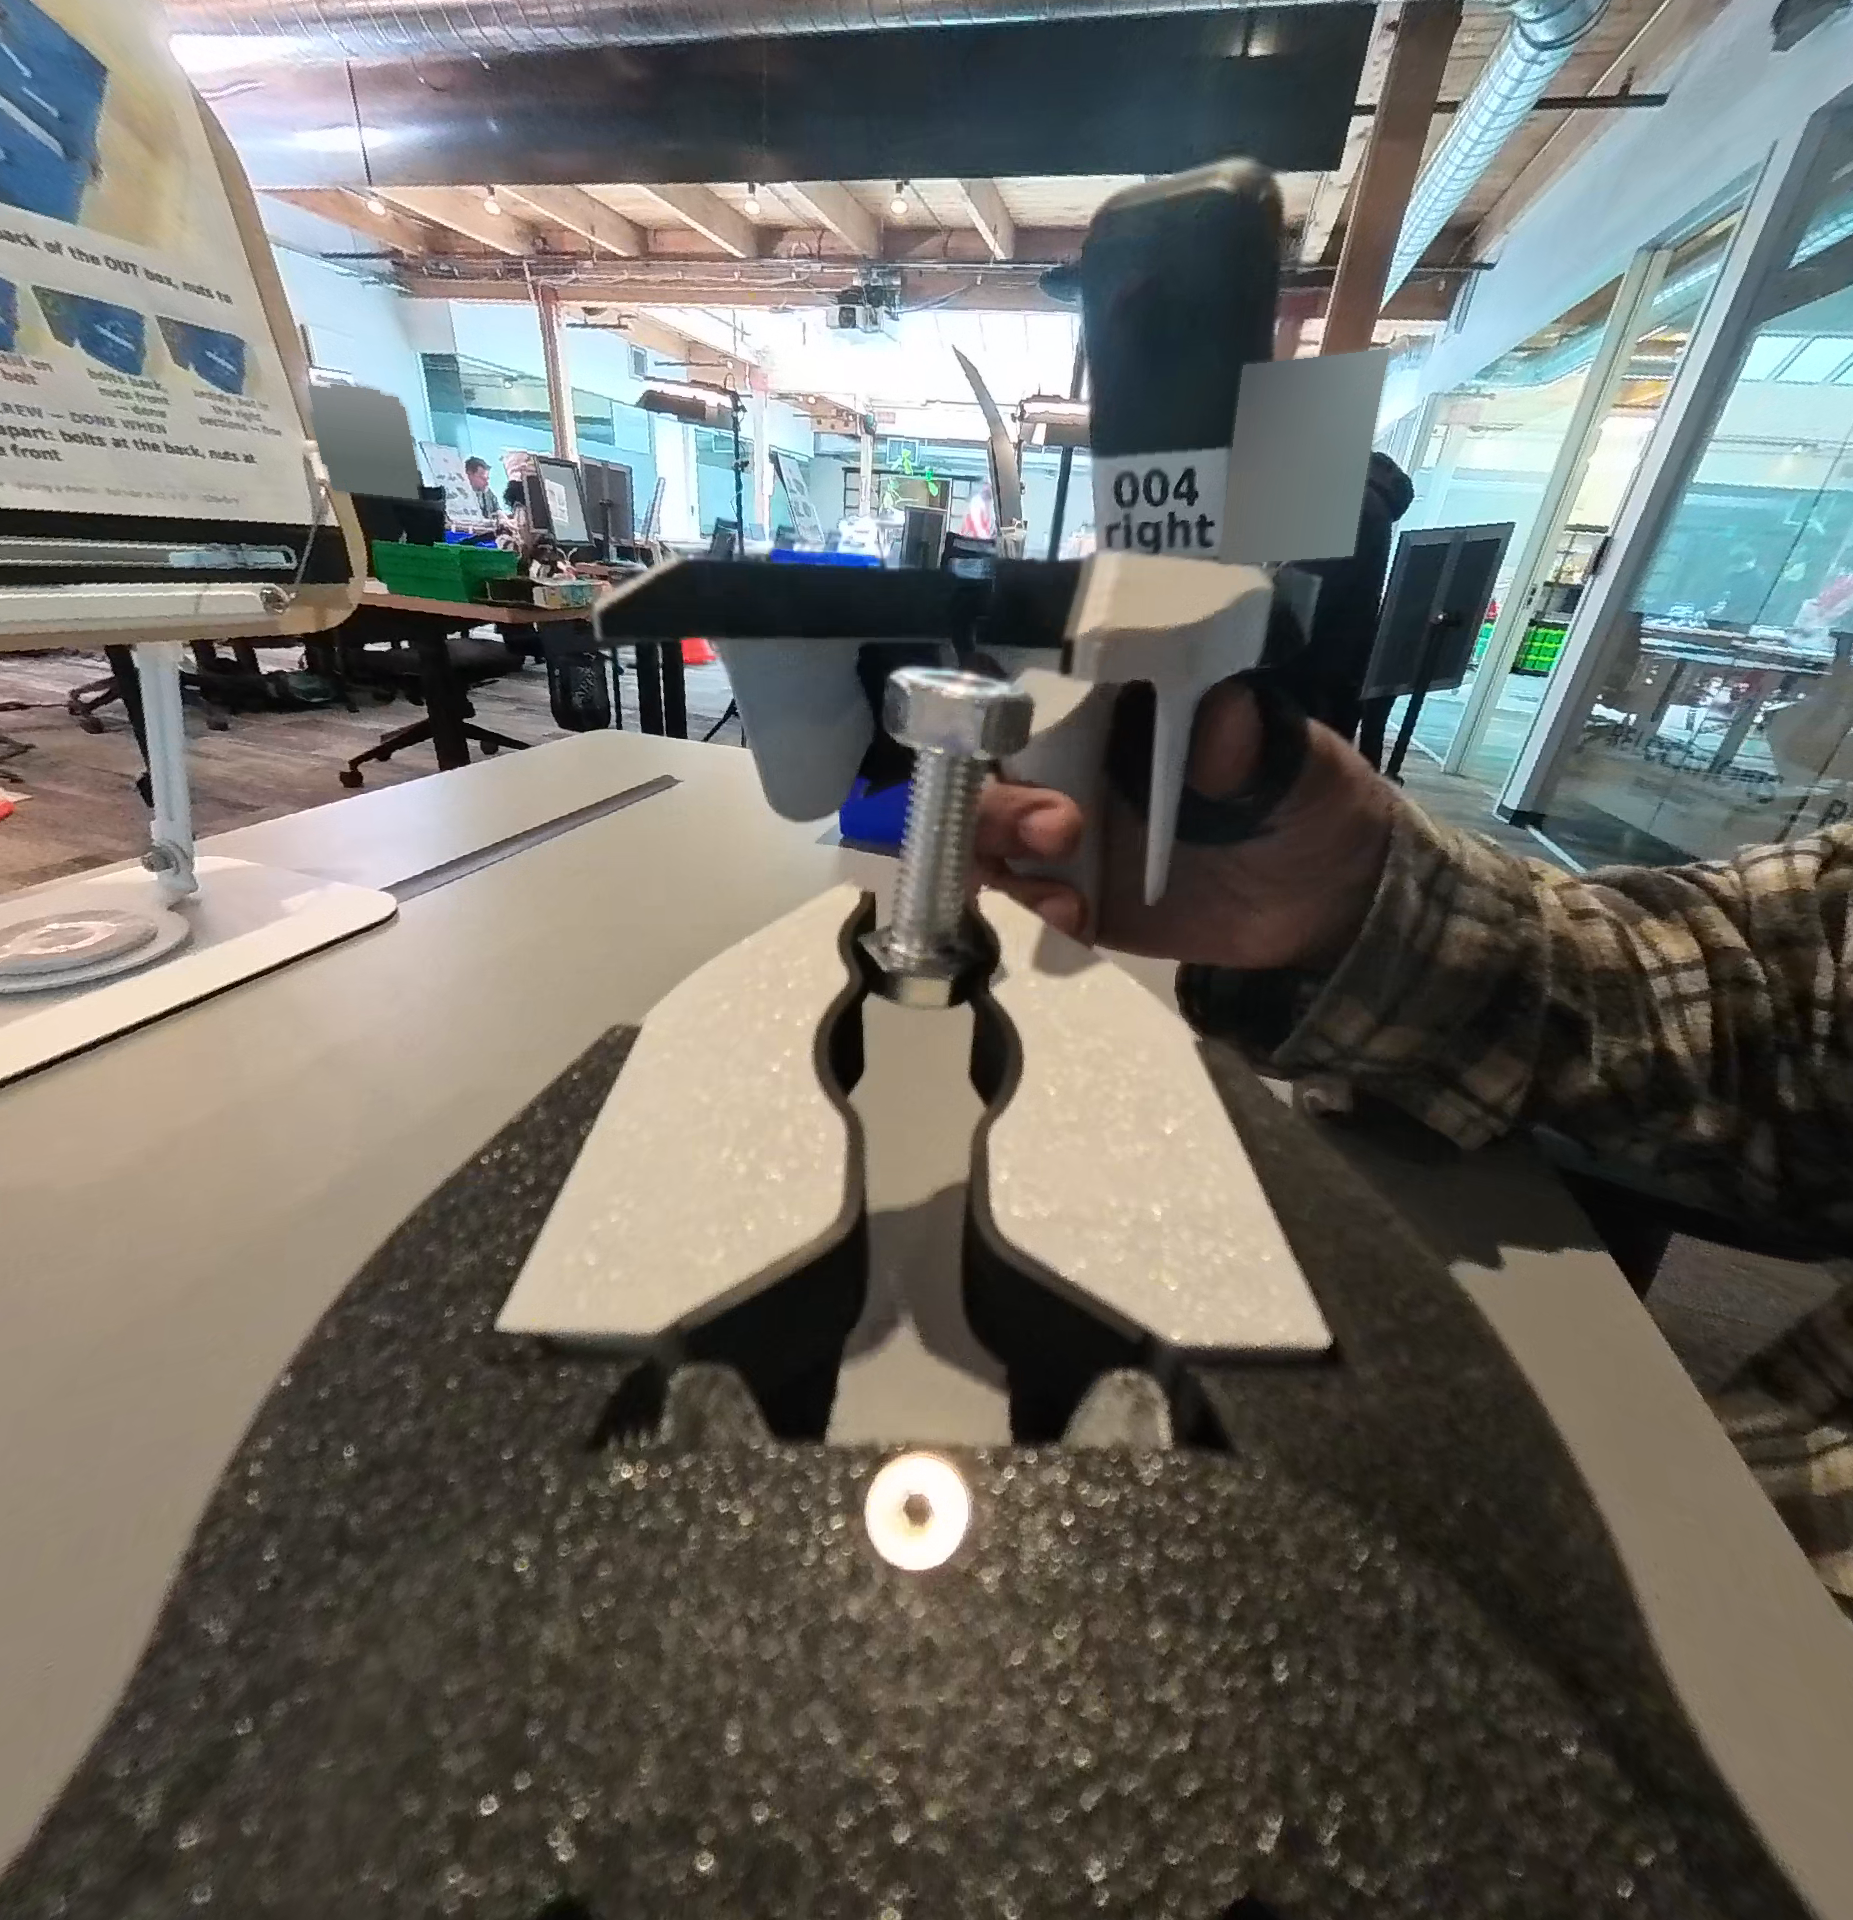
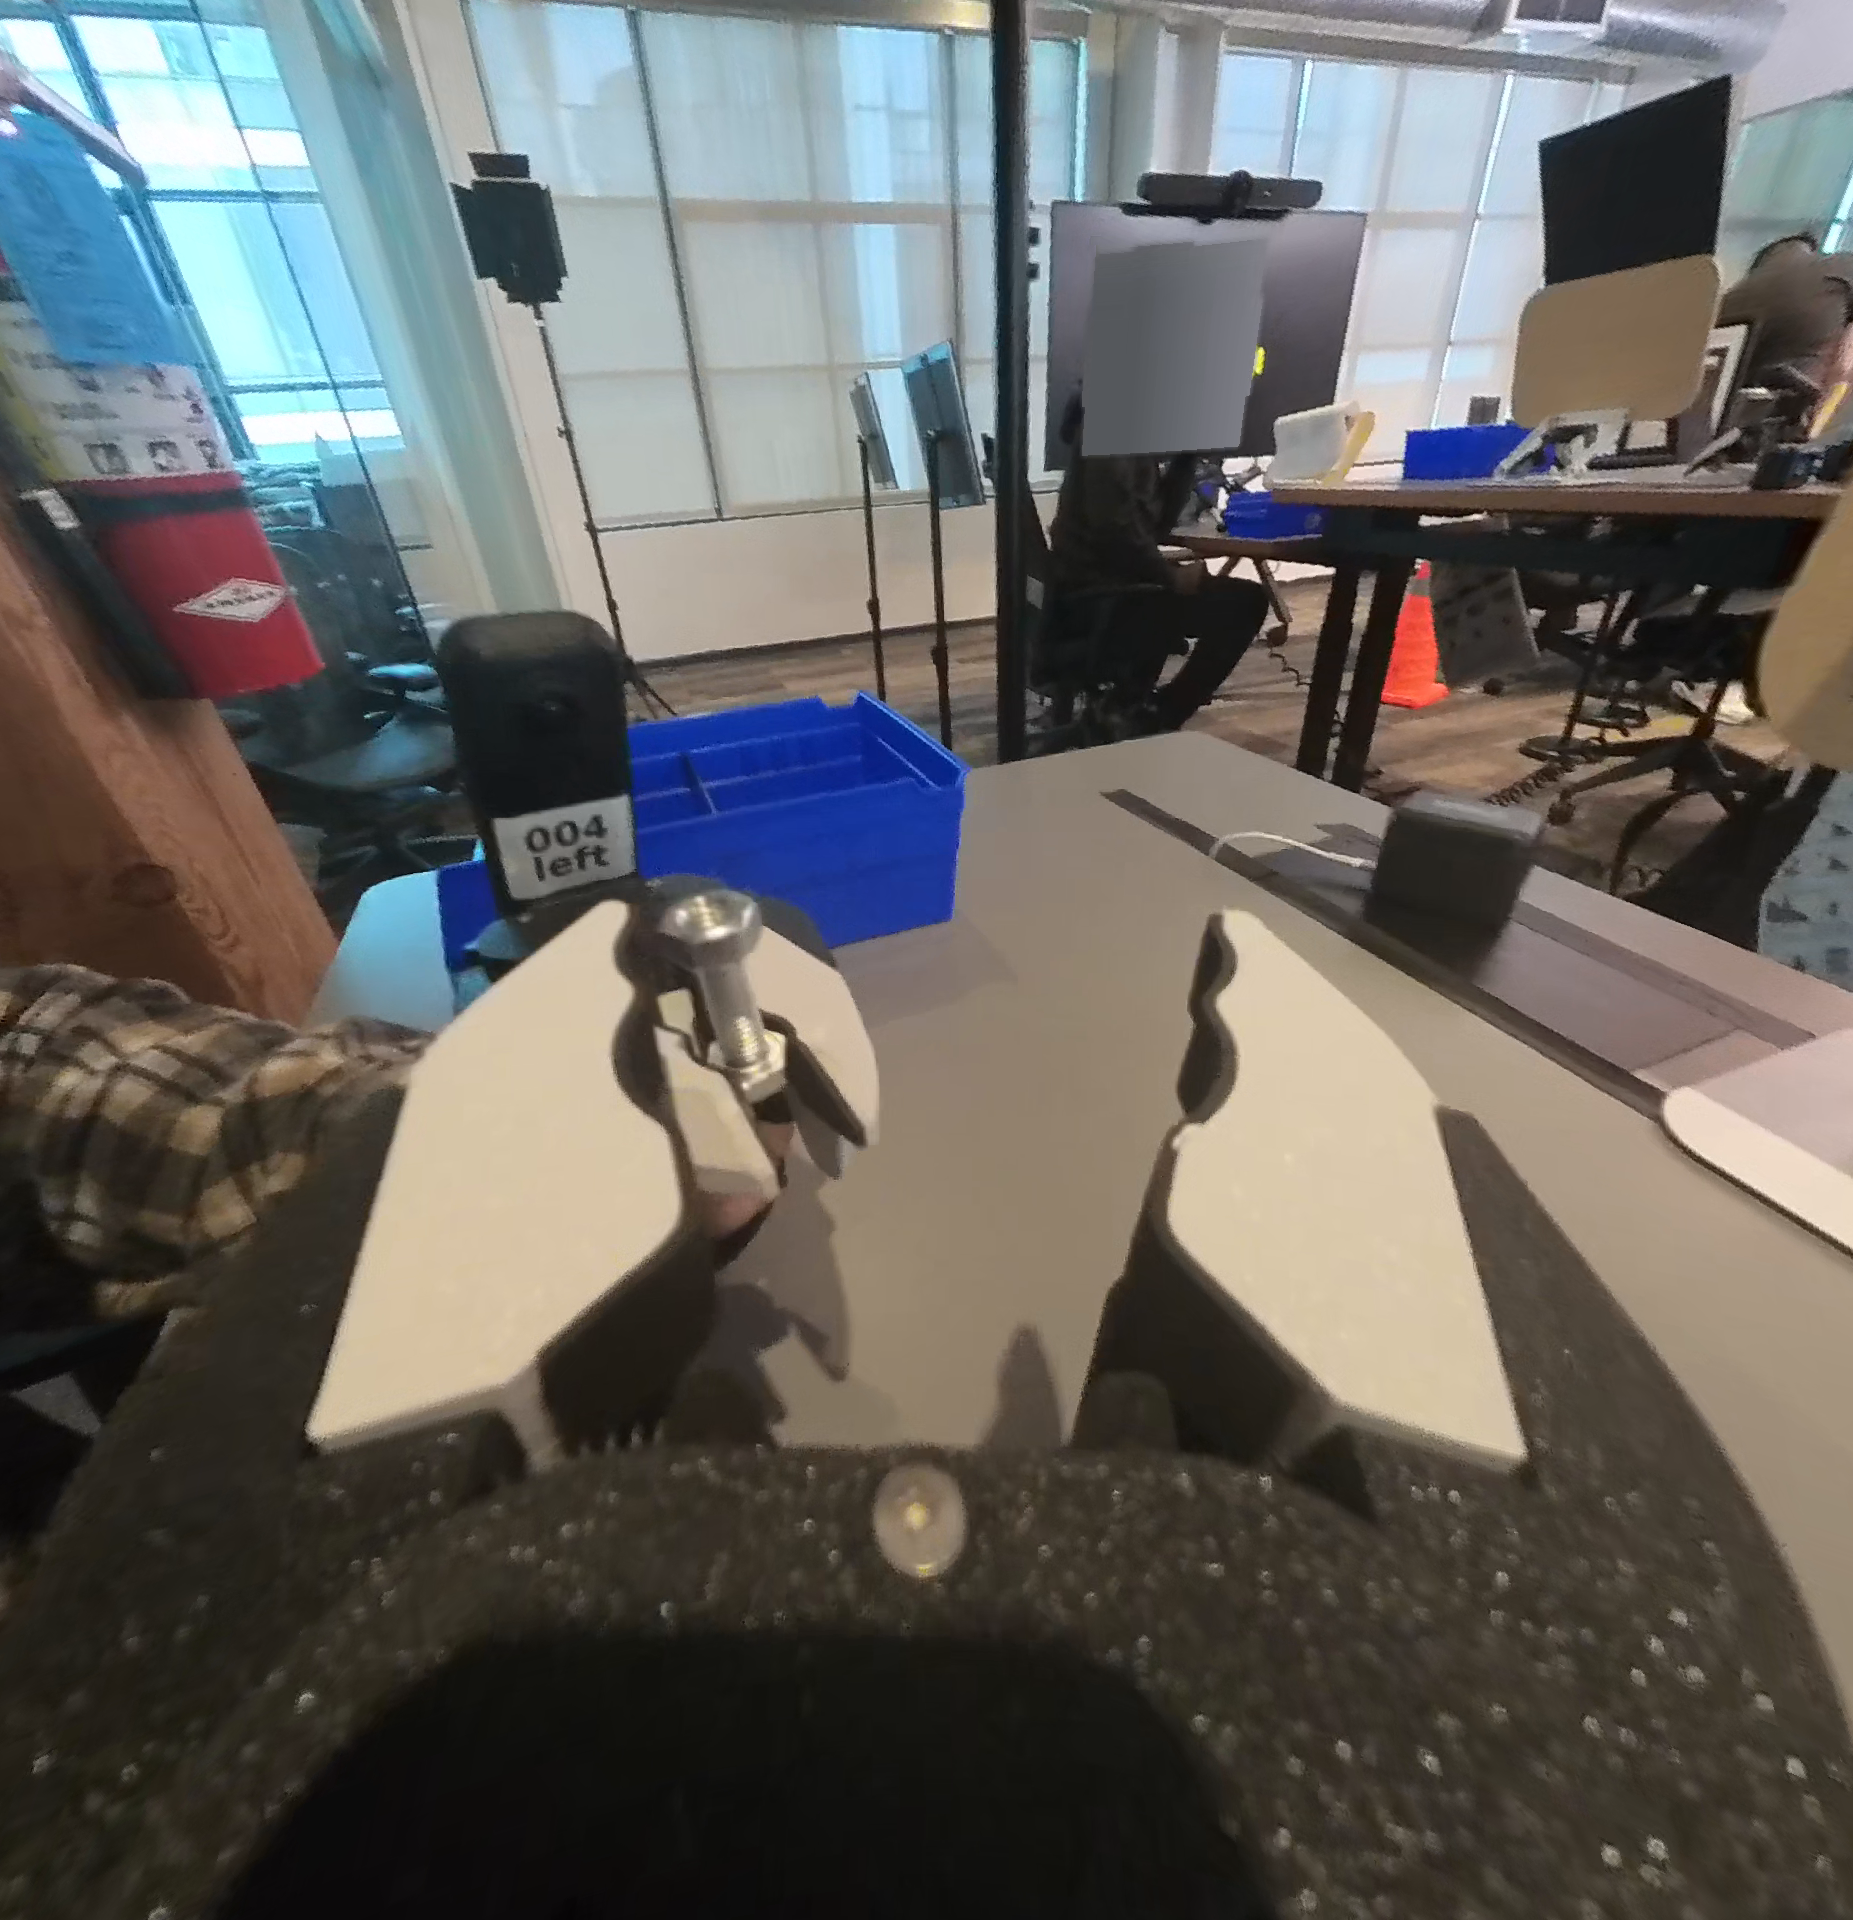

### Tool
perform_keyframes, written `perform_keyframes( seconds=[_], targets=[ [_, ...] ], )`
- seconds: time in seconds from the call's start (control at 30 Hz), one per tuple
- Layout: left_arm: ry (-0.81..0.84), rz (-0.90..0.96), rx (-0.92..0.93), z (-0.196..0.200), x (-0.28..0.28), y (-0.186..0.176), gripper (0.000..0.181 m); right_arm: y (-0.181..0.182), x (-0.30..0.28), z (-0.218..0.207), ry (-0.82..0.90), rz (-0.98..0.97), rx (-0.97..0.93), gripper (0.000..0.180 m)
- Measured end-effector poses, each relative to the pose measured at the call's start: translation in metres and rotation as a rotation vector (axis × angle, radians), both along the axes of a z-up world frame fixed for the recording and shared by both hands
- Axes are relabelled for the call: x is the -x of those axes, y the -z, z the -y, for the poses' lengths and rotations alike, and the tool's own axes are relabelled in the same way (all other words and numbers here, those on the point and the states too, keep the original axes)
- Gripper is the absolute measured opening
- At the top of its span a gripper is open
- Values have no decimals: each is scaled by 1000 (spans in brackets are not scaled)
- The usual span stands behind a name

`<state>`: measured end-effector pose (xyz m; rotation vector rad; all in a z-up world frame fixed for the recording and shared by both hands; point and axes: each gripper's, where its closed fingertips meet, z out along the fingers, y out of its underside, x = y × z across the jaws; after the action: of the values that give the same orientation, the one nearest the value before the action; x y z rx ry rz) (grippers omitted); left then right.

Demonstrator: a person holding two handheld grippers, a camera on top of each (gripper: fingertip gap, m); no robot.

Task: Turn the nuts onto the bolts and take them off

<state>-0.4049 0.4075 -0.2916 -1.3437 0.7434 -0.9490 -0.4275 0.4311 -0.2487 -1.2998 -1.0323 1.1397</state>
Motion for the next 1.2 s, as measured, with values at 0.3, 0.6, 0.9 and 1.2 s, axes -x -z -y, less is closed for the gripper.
perform_keyframes(
  seconds=[0.3,0.6,0.9,1.2],
  targets=[
    [4,7,-3,1,0,-1,15,4,-2,-5,18,30,-27,96],
    [4,-5,-7,1,-2,0,15,0,4,0,-10,33,-56,95],
    [5,1,-9,2,-1,-2,15,-3,6,7,-35,26,-70,93],
    [5,2,-11,2,-1,-2,15,-4,4,8,-42,24,-70,90]
  ],
)
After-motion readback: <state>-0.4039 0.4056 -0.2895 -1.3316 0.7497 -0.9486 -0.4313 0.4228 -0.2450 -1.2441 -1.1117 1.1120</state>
